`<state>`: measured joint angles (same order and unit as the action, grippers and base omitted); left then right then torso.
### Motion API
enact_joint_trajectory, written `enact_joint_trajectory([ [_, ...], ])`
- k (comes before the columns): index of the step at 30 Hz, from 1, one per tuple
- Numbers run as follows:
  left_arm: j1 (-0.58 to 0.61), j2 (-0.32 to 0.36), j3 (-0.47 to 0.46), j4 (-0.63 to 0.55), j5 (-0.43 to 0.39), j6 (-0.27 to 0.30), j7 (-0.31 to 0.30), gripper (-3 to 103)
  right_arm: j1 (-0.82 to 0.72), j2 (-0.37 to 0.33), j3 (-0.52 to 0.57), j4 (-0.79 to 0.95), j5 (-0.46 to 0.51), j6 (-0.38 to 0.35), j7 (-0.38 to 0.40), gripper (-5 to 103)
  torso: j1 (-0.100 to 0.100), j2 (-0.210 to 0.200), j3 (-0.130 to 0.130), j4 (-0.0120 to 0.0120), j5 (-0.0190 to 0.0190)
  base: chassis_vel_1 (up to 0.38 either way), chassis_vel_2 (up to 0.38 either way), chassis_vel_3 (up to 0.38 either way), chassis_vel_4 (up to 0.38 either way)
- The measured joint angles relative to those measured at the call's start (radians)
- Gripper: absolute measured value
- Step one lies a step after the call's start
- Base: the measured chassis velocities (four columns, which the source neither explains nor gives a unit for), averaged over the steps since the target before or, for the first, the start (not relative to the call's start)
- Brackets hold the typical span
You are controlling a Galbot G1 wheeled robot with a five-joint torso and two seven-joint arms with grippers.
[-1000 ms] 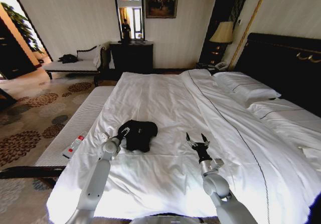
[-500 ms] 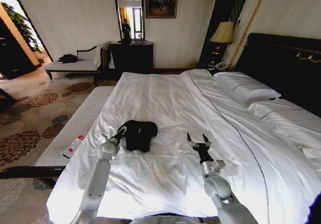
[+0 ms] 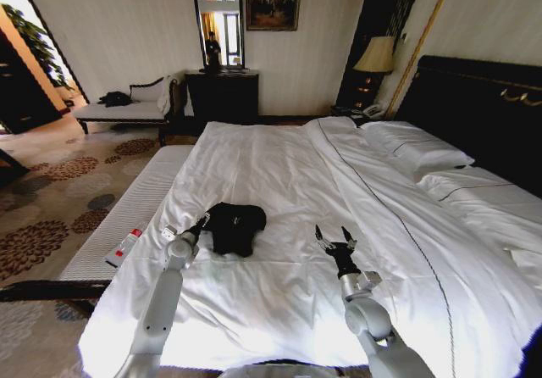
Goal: Fold the clothes on the bed.
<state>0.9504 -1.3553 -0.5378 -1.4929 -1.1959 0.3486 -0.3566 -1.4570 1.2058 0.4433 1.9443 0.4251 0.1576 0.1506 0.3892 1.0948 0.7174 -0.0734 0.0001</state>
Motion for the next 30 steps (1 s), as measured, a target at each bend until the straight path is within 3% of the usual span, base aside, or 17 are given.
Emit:
enact_joint_trajectory([
  [6,0.028,-0.006,-0.011,0.008,0.005,-0.015,0.022,100,0.000,0.000,-0.001,0.000,0.000,0.001,0.000,100,0.000,0.000,0.000,0.0002,0.0000,0.000,0.000,0.000,0.000],
  [13,-0.006,-0.074,-0.034,0.060,-0.064,-0.073,0.065,100,0.003,0.006,-0.020,-0.007,-0.013,0.001,0.000,100,0.000,0.000,0.000,-0.0002,0.0000,0.000,0.000,0.000,0.000],
  [21,-0.022,-0.089,-0.045,0.074,-0.078,-0.094,0.087,103,-0.001,0.001,-0.015,-0.006,-0.014,0.001,0.000,100,0.000,0.000,0.000,-0.0001,-0.0001,0.000,0.000,0.000,0.000],
  [30,-0.025,-0.087,-0.047,0.071,-0.059,-0.098,0.096,80,0.002,0.006,-0.023,-0.006,-0.015,0.000,-0.001,100,0.000,0.000,0.000,0.0000,-0.0001,0.000,0.000,0.000,0.000],
])
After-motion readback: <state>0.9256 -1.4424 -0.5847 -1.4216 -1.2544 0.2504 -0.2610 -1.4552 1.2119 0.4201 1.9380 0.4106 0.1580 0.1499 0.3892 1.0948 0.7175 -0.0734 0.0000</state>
